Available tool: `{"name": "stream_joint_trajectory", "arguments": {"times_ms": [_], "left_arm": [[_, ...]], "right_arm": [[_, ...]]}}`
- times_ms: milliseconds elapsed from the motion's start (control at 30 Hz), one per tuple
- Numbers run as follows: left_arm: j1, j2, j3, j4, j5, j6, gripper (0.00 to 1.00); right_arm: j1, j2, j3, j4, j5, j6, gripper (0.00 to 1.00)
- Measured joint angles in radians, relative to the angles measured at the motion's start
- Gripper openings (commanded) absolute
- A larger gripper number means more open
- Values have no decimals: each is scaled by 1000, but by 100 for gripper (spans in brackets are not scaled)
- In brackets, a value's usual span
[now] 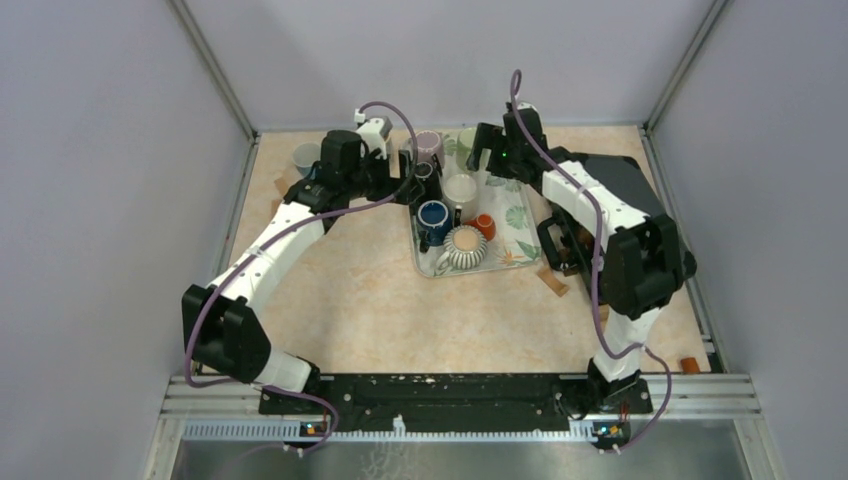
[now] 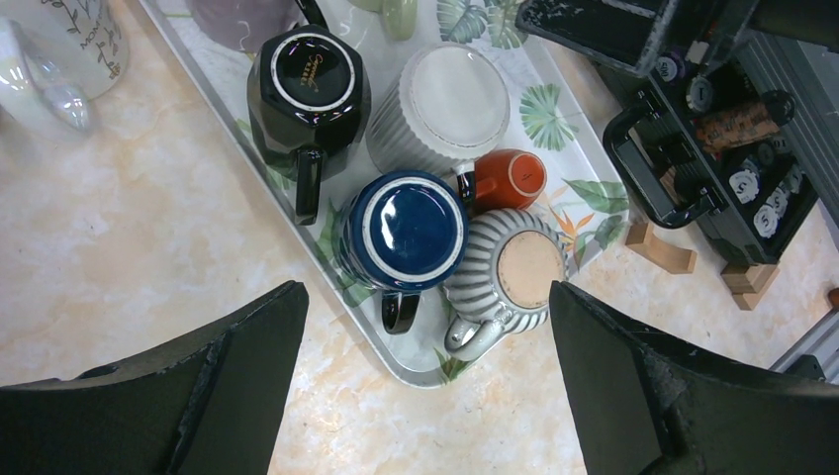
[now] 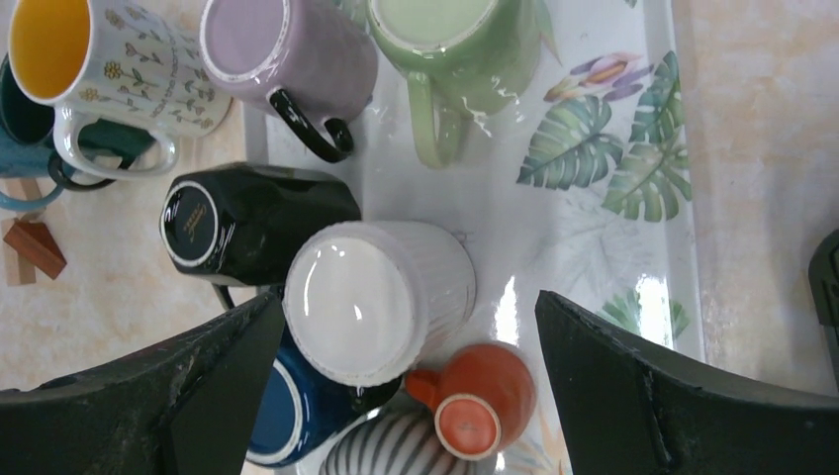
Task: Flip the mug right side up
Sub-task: Turn over the cup on the tray.
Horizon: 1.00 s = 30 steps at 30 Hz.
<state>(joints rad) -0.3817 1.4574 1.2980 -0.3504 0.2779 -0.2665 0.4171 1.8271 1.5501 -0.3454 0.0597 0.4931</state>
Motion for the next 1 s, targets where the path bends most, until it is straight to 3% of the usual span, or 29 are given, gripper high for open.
{"name": "stream_joint_trajectory", "arguments": {"times_ms": [667,1000], "left_arm": [[-1,-5,0,2,31,9,98],[-1,-26,-11,7,46,13,98]], "right_arm": [[-29,234,227,-22,82,-67,99],[-41,390,385,-49,111,-97,90]]}}
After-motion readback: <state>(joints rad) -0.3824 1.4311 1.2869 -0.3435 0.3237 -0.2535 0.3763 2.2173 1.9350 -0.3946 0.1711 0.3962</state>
